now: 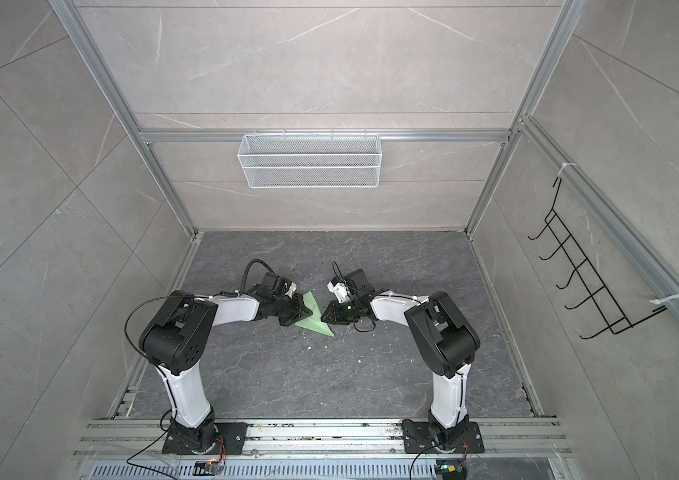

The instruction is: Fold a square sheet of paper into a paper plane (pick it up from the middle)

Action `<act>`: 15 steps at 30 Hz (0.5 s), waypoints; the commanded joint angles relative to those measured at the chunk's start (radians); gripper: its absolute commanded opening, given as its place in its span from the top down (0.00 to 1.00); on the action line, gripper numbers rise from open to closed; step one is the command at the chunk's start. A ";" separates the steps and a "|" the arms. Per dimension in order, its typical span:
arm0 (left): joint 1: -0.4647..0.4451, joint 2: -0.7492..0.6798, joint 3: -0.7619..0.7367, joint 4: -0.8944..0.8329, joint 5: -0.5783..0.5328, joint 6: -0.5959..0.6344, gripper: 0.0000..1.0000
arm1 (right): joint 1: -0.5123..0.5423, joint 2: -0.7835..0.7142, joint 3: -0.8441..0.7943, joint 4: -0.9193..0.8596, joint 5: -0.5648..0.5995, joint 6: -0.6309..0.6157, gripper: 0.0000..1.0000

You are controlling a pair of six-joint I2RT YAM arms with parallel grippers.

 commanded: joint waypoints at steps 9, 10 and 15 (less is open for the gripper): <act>-0.004 0.035 0.007 -0.109 -0.072 0.016 0.98 | 0.005 0.123 0.052 -0.031 -0.027 0.046 0.83; -0.002 0.037 0.007 -0.115 -0.076 0.012 0.98 | 0.004 0.120 0.044 -0.035 -0.028 0.045 0.83; -0.003 0.054 0.007 -0.139 -0.101 -0.002 0.99 | 0.005 0.087 -0.008 -0.048 -0.037 0.040 0.83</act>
